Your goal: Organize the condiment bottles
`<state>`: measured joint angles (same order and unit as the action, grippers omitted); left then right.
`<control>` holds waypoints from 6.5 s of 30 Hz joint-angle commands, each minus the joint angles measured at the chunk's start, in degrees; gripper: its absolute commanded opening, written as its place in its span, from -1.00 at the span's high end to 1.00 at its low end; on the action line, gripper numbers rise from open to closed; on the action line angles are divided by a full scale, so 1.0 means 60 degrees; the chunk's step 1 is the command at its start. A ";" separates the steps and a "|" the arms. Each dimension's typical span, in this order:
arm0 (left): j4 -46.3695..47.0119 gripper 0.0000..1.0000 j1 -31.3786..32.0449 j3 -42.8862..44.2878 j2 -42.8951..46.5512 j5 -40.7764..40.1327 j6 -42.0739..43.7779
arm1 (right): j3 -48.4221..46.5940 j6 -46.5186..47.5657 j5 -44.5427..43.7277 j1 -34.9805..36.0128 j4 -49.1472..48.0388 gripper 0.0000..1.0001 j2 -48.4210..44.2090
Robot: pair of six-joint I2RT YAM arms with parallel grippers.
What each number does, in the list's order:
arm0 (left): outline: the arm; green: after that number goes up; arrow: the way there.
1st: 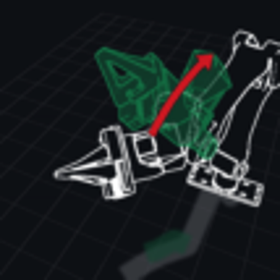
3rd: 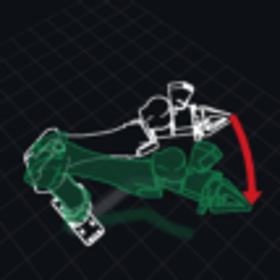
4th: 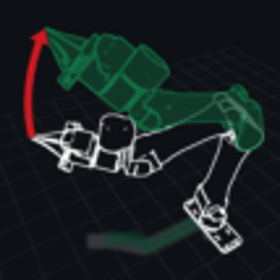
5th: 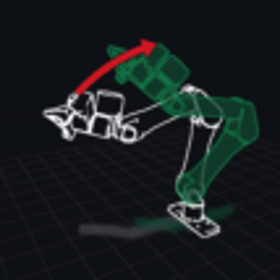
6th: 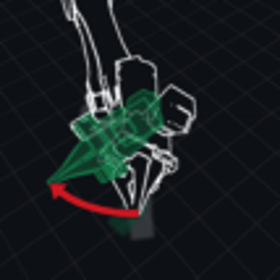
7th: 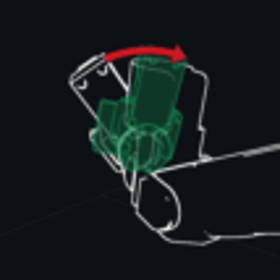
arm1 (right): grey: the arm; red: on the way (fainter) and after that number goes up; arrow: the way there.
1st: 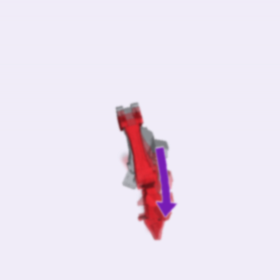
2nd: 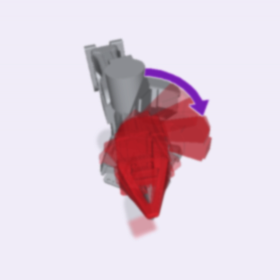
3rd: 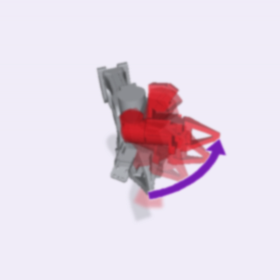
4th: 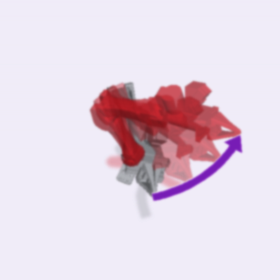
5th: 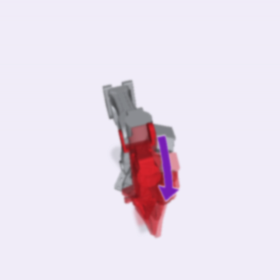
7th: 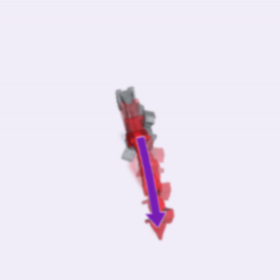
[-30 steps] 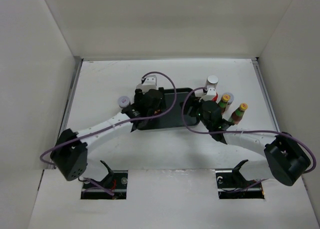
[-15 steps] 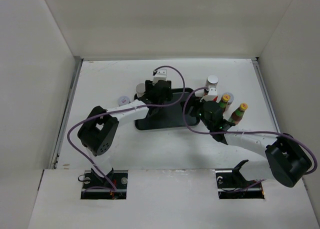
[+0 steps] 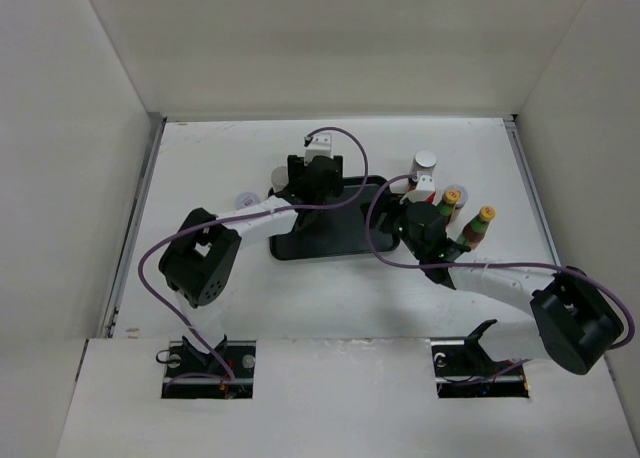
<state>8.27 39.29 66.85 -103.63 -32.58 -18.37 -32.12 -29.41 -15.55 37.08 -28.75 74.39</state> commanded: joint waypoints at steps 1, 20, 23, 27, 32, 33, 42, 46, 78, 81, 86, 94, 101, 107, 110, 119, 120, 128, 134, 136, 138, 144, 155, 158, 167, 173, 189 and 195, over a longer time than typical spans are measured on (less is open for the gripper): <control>0.1477 -0.55 0.0051 0.0387 0.0514 -0.0341 0.0161 | -0.0008 -0.0094 0.0131 -0.0094 -0.0584 -0.50 -0.0108; 0.1582 -0.09 0.0564 -0.1293 0.4318 -0.1307 0.0588 | 0.0065 -0.0094 0.0131 -0.0094 -0.0540 -0.36 -0.0430; 0.0559 0.10 0.0271 -0.2612 0.5841 -0.1922 -0.0216 | 0.0036 -0.0094 0.0145 -0.0065 -0.0511 0.01 -0.0416; -0.1417 -0.01 -0.0606 -0.3815 0.7192 -0.1808 -0.1506 | -0.0052 -0.0079 0.0160 -0.0065 -0.0481 -0.02 -0.0241; -0.2243 -0.44 -0.1983 -0.4446 0.7225 -0.0521 -0.1860 | -0.0052 -0.0079 0.0160 -0.0050 -0.0496 -0.25 -0.0196; -0.2185 -0.49 -0.2188 -0.4462 0.7035 -0.0271 -0.1860 | -0.0067 -0.0079 0.0160 -0.0050 -0.0496 -0.25 -0.0167; -0.0707 -0.56 -0.2922 -0.4389 0.4779 0.0653 -0.1743 | -0.0067 -0.0035 0.0160 -0.0050 -0.0511 -0.25 -0.0108; -0.0340 -0.54 -0.3230 -0.4330 0.4178 0.0859 -0.1743 | -0.0111 -0.0035 0.0160 -0.0050 -0.0511 -0.26 -0.0021; -0.1895 0.29 0.1630 -0.2663 0.5602 -0.0254 -0.1260 | -0.0008 -0.0108 0.0160 -0.0138 -0.0555 -0.26 -0.0123; -0.0782 0.29 0.2042 -0.1857 0.4109 -0.0050 -0.0997 | 0.0035 -0.0123 0.0014 -0.0371 -0.0409 -0.25 -0.0181; 0.0479 0.29 0.2160 -0.0480 0.2086 0.0405 -0.0572 | 0.0342 -0.0620 -0.0528 -0.1001 -0.0130 -0.23 -0.0634; 0.1286 0.29 0.1473 0.1235 -0.0655 0.0303 0.0029 | 0.0666 -0.0738 -0.0821 -0.1178 -0.0262 -0.24 -0.1236; 0.1902 0.26 0.1004 0.1749 -0.1594 -0.0004 0.0322 | 0.0666 -0.0694 -0.0690 -0.1134 -0.0452 -0.25 -0.1163; 0.1961 0.05 0.0871 0.1662 -0.1639 -0.0225 0.0381 | 0.0651 -0.0680 -0.0675 -0.1134 -0.0452 -0.26 -0.1192; 0.2121 -0.32 0.0973 0.1530 -0.1580 -0.0181 0.0381 | 0.0651 -0.0680 -0.0675 -0.1134 -0.0452 -0.30 -0.1207; 0.2269 -1.00 0.1369 0.1163 -0.0703 -0.0107 0.0293 | 0.0695 -0.0621 -0.0675 -0.1134 -0.0452 -0.38 -0.1499; 0.2327 -1.00 0.1427 0.1134 -0.0527 -0.0107 0.0293 | 0.0695 -0.0621 -0.0675 -0.1105 -0.0452 -0.37 -0.1558; 0.3131 -1.00 0.1808 0.0725 0.1186 -0.0093 0.0366 | 0.0797 -0.0474 -0.0411 -0.0856 -0.0409 0.21 -0.2700; 0.3338 -0.86 0.2013 -0.0255 0.2592 0.0330 0.0440 | 0.0315 -0.0431 -0.0177 -0.0841 0.0425 0.57 -0.3008; 0.3338 -0.45 0.2145 -0.0957 0.3134 0.0580 0.0323 | -0.0050 -0.0314 -0.0206 -0.0841 0.1083 0.60 -0.3038; 0.3353 -0.20 0.2335 -0.1835 0.3749 0.0727 0.0206 | -0.0533 -0.0153 -0.0293 -0.0899 0.1990 0.59 -0.2965; 0.3674 0.01 0.2966 -0.4970 0.6077 0.0669 -0.0437 | -0.1691 0.0564 -0.1215 -0.1573 0.4086 0.21 -0.2716; 0.4567 -0.06 0.1326 -0.8825 0.8745 0.0317 -0.2154 | -0.3714 0.1693 -0.3249 -0.2071 0.6709 -0.35 -0.1983; 0.4700 -0.14 0.0829 -0.9382 0.9491 0.0274 -0.1758 | -0.3510 0.1781 -0.4115 -0.2203 0.7237 -0.44 -0.2392; 0.4832 -0.30 0.0198 -0.9984 0.9977 0.0522 -0.2680 | -0.2748 0.0962 -0.4235 -0.2203 0.7811 -0.47 -0.2628; 0.4817 -0.32 0.0183 -1.0043 1.0051 0.0610 -0.2753 | -0.2440 0.0946 -0.3766 -0.2203 0.6947 -0.39 -0.2248; 0.4905 -0.63 0.0036 -1.0102 0.9890 0.0654 -0.2812 | -0.1707 0.1108 -0.4087 -0.2190 0.6283 0.57 -0.3226; 0.4920 -0.63 -0.0008 -1.0131 1.0007 0.0581 -0.2827 | -0.2614 0.0727 -0.4102 -0.1194 0.7881 0.60 -0.3946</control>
<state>34.50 39.77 6.63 -44.40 -29.28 -34.79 -42.09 -23.18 -38.17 27.14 18.61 53.01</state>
